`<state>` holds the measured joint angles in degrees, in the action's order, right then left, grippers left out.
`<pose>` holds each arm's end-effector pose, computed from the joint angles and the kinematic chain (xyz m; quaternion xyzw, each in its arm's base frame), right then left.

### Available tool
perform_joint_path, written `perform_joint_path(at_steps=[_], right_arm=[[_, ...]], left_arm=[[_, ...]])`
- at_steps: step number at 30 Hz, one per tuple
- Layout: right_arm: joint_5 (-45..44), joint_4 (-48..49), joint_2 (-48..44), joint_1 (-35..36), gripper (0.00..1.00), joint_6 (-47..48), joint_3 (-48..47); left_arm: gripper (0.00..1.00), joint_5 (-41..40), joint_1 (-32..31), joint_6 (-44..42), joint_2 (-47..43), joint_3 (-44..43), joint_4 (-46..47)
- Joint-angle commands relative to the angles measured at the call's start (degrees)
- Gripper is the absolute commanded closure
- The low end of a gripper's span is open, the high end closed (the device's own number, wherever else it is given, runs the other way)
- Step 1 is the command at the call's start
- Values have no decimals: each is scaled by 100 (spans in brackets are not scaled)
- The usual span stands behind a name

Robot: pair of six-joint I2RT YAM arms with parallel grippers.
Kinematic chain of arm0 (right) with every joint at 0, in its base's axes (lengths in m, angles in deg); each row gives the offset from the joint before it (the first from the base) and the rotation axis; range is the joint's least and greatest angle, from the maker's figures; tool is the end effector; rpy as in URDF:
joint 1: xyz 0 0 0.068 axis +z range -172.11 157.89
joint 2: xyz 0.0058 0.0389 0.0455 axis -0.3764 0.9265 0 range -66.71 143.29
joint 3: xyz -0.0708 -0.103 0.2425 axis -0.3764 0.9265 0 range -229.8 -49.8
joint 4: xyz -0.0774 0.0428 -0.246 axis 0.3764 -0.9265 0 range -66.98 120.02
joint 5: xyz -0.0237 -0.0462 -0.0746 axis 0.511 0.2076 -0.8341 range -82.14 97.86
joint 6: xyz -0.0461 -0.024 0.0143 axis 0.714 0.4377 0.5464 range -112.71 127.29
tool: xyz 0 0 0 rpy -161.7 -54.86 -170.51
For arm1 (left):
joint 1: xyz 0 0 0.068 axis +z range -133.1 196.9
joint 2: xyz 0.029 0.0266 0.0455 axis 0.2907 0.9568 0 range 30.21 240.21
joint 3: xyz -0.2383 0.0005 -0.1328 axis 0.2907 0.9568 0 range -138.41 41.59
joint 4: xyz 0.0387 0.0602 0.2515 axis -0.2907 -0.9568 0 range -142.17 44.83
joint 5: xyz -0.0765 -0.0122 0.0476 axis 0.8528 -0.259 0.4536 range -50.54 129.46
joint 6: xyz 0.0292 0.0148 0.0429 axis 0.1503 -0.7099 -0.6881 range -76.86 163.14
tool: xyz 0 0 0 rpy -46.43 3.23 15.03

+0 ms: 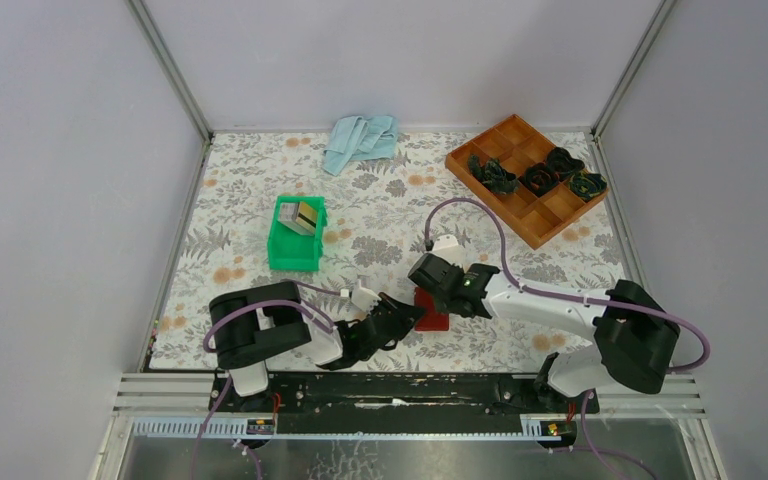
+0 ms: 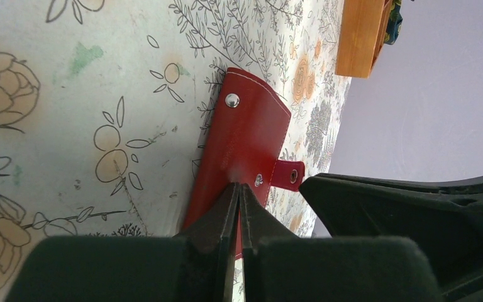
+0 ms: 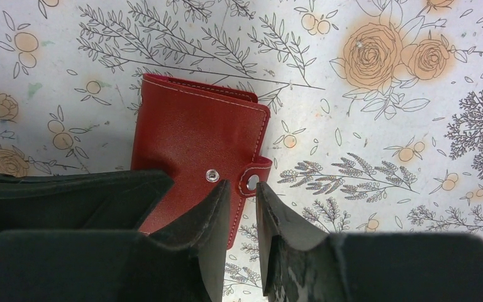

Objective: Put the credit cards into the card holder
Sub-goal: Close the card holder at the center of the board.

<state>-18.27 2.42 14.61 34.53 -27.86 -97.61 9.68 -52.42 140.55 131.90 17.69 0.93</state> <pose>0.1609 0.2159 0.1966 -0.1204 0.9373 0.0222 0.3264 0.1131 -0.2494 0.0901 -0.3262 0.7884 -0.4417 0.2774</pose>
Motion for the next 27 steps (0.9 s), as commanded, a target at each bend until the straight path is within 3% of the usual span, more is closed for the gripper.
perform_joint_path(at_steps=[1, 27], right_arm=[[-243, 2, 111, 53, 71, 9, -252], [-375, -71, 312, 47, 75, -52, -210]], left_arm=[[92, 209, 2, -108, 233, -9, -412], [92, 208, 2, -73, 245, 58, -322]])
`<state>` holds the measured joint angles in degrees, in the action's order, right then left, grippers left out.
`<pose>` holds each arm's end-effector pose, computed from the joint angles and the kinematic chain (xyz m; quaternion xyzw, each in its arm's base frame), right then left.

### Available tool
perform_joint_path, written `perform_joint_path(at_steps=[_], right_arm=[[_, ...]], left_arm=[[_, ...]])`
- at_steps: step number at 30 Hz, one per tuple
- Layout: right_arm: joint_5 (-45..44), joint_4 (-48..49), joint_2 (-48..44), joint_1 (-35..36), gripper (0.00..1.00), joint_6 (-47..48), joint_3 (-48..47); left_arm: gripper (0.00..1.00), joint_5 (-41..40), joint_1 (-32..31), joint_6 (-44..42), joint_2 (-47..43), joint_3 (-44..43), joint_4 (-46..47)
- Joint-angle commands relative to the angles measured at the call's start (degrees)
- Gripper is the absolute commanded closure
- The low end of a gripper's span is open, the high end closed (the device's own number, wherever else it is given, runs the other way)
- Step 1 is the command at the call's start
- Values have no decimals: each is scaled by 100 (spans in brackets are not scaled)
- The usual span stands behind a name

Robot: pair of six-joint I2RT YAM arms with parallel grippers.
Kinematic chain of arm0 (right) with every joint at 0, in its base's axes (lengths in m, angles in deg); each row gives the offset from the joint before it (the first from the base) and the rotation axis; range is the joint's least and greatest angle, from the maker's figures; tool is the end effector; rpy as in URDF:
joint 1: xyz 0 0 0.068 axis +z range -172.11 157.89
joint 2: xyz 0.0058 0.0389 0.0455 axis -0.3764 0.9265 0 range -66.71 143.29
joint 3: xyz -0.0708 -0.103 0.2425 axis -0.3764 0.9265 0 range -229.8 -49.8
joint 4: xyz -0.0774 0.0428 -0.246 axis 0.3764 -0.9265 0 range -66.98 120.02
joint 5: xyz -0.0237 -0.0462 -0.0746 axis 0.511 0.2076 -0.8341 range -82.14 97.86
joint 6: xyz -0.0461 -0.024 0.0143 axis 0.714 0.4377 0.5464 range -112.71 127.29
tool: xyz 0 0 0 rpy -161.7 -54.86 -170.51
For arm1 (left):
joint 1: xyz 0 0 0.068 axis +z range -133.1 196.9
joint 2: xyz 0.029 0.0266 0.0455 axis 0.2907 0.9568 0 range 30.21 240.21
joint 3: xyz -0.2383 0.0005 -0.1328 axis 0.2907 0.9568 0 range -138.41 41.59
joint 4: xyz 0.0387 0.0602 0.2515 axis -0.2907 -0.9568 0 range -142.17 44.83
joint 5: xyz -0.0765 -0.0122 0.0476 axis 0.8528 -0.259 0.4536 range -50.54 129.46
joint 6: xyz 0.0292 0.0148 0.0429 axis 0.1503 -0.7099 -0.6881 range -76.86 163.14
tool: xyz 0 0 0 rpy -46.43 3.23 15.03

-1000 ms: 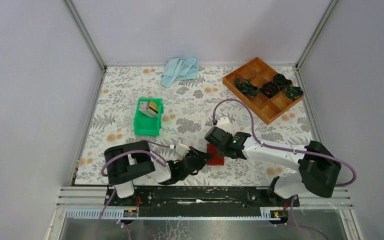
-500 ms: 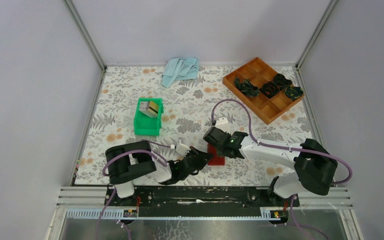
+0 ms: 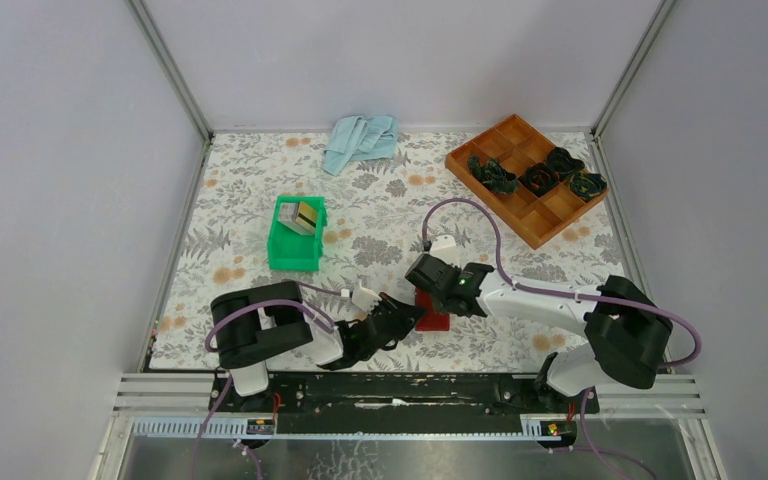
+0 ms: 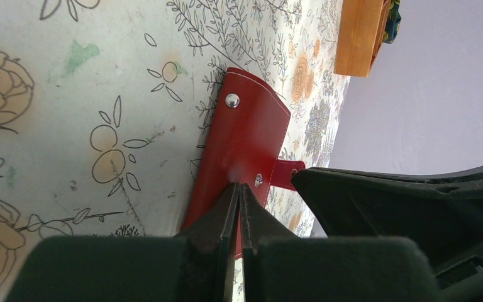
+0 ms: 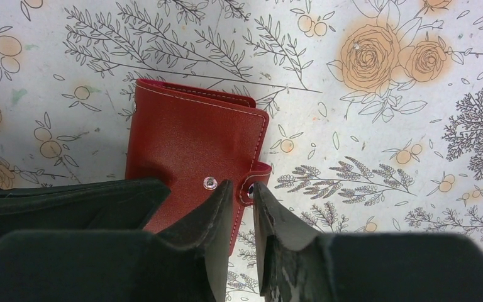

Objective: Put the credit cards into the card holder
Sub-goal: Close the card holder at the center of the board.

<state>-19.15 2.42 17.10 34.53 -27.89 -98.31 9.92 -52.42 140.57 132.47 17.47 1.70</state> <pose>0.1644 0.2203 0.1894 -0.1222 0.9389 0.0057 0.3216 0.1136 -0.2510 0.0895 -0.3259 0.7871 -0.4454 0.2755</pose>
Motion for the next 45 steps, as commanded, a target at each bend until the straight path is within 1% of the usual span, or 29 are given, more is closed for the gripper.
perform_joint_path(at_steps=[1, 13, 20, 27, 32, 45], right_arm=[[-290, -67, 57, 48, 75, -50, -129], [-328, -120, 90, 48, 83, -94, -71], [-343, -124, 73, 40, 91, -90, -53], [-153, 15, -3, 49, 97, 6, -71], [-50, 139, 1, 122, 99, 26, -107], [321, 424, 175, 241, 100, -11, -82]], left_arm=[[92, 191, -2, -77, 190, 85, -396], [92, 171, -3, -77, 183, 100, -372], [92, 168, -2, -77, 195, 101, -363], [92, 169, 4, -75, 217, 105, -354], [92, 171, -2, -66, 244, 97, -361], [92, 221, 6, -75, 288, 44, -345]])
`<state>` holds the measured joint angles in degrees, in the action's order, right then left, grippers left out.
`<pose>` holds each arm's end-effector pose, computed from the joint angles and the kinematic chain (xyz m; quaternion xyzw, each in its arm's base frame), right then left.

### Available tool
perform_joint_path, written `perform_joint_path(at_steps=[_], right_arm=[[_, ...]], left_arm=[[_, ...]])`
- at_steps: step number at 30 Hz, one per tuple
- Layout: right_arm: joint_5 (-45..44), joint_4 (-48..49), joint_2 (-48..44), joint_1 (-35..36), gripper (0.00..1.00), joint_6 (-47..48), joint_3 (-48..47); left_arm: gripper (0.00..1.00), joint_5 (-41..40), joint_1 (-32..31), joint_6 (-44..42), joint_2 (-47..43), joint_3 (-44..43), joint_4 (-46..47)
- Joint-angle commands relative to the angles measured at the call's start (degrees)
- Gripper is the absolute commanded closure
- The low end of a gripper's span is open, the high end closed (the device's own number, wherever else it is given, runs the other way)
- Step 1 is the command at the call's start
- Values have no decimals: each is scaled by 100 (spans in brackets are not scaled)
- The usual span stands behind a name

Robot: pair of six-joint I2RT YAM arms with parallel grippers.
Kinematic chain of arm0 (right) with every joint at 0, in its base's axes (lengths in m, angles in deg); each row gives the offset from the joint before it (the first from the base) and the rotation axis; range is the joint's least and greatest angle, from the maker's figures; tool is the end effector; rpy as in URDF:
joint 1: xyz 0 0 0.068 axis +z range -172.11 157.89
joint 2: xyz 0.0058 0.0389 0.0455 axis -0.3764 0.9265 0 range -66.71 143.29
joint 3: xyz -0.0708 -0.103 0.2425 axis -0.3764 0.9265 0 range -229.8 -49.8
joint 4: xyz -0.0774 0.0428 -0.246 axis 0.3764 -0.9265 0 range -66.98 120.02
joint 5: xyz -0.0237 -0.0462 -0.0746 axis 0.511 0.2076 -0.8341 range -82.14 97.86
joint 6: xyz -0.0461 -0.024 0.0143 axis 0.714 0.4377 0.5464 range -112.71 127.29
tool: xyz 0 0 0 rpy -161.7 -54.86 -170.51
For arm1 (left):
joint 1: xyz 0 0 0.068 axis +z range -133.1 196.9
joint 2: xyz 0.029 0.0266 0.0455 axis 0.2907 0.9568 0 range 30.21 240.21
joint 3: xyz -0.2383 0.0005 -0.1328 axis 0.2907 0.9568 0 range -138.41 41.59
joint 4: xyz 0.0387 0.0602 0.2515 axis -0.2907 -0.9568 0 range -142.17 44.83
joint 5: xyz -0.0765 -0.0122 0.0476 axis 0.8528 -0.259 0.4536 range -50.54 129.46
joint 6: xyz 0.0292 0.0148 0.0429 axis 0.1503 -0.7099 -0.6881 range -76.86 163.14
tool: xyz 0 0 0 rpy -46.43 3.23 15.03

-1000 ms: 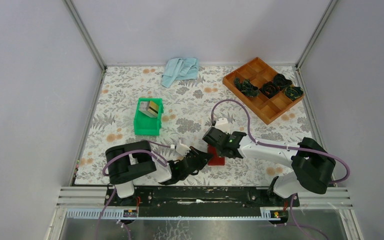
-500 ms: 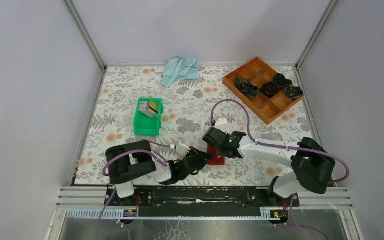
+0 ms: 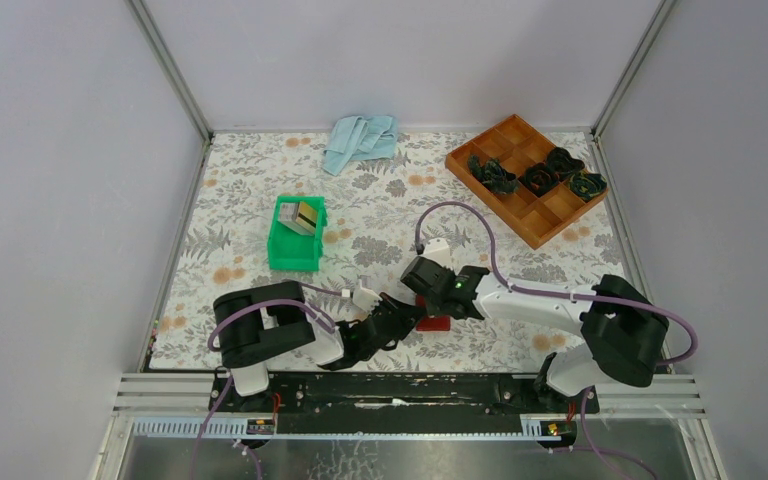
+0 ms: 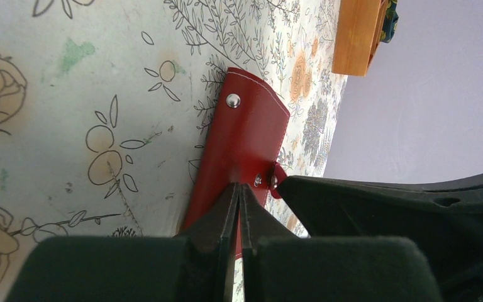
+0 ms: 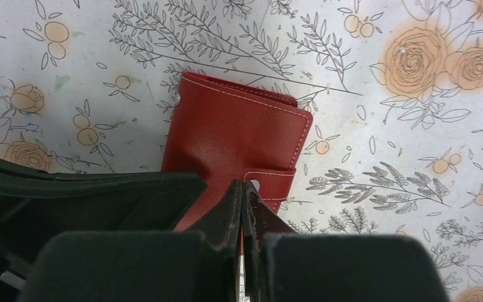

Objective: Put the credit cards into the card holder
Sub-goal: Close the card holder at the center of the board.

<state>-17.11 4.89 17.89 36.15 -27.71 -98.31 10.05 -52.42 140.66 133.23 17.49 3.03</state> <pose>0.1600 0.2300 0.1875 -0.1380 0.9371 0.0326 0.3189 0.1138 -0.2518 0.0881 -0.3265 0.7848 -0.4499 0.2741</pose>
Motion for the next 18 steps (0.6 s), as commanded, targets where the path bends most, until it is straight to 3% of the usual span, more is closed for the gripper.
perform_joint_path(at_steps=[1, 18], right_arm=[[138, 195, 104, 85, 100, -29, -73], [167, 253, 107, 89, 100, -122, 130]], left_arm=[[92, 201, 6, -90, 203, 48, -485], [92, 200, 7, -102, 196, 20, -533]])
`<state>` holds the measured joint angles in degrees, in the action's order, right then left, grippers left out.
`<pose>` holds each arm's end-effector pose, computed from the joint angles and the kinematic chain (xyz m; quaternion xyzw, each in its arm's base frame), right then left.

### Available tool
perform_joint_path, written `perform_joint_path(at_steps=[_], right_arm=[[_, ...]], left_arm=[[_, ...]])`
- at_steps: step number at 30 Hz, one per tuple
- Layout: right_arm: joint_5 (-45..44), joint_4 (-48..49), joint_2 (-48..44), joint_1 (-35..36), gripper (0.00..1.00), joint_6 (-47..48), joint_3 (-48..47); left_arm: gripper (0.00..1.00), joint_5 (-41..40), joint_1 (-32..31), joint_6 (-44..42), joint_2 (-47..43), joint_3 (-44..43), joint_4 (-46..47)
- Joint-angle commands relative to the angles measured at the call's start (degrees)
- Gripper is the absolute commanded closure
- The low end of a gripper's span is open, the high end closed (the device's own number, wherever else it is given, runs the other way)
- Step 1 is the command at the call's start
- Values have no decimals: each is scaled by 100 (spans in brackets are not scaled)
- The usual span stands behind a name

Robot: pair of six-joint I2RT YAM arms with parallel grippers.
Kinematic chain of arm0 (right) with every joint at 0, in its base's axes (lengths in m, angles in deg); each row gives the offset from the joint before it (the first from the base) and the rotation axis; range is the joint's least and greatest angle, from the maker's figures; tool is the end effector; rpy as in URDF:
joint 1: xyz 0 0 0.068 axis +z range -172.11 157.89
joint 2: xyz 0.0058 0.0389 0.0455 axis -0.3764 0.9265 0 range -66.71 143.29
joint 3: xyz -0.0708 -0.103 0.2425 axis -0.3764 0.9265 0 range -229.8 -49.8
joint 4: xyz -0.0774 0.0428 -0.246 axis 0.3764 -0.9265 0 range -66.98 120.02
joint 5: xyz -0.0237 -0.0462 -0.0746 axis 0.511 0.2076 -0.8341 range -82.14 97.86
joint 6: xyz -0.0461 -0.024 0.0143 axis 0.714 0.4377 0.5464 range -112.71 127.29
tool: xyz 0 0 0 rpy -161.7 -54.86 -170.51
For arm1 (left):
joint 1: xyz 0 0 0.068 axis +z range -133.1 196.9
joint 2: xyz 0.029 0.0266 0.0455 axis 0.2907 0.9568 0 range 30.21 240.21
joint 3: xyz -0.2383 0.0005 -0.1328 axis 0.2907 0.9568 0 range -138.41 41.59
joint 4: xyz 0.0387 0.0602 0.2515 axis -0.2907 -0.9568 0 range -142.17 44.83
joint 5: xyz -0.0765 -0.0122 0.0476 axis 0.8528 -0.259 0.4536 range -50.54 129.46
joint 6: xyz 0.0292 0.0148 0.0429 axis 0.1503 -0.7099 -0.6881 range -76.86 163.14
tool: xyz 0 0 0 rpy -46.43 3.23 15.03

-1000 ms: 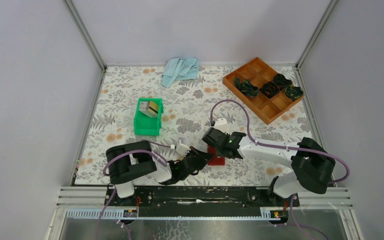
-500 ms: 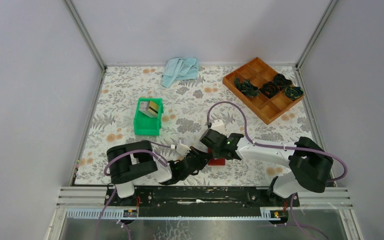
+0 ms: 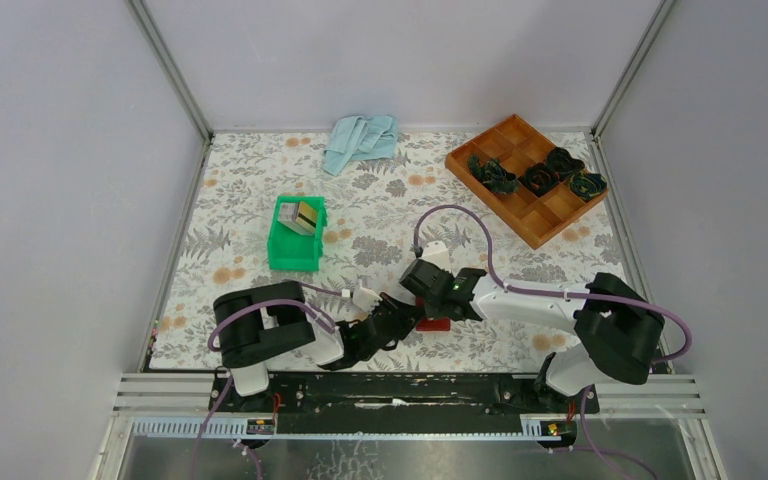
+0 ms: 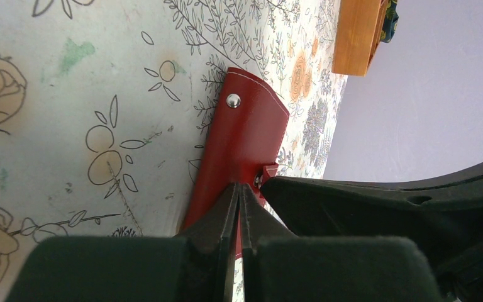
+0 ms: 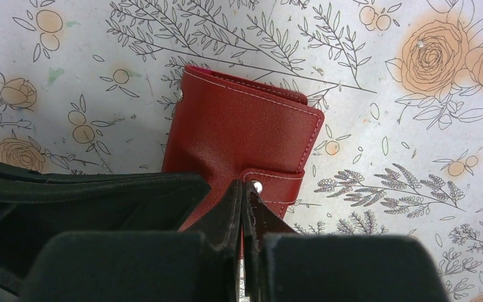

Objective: Put the credit cards into the card holder
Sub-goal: Close the card holder at the center of the board.

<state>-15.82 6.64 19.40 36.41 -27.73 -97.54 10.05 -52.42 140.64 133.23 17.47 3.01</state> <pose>0.1595 0.2330 0.1781 -0.1442 0.9394 0.0378 0.3086 0.1138 -0.2519 0.0881 -0.3264 0.7848 -0.4499 0.2741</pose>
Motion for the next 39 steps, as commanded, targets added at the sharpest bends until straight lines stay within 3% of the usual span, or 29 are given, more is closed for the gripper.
perform_joint_path(at_steps=[1, 39], right_arm=[[35, 85, -60, 68, 100, -122, 71], [201, 698, -519, -175, 99, -218, 596]], left_arm=[[92, 197, 10, -99, 197, 21, -531], [94, 170, 10, -91, 220, -17, -709]])
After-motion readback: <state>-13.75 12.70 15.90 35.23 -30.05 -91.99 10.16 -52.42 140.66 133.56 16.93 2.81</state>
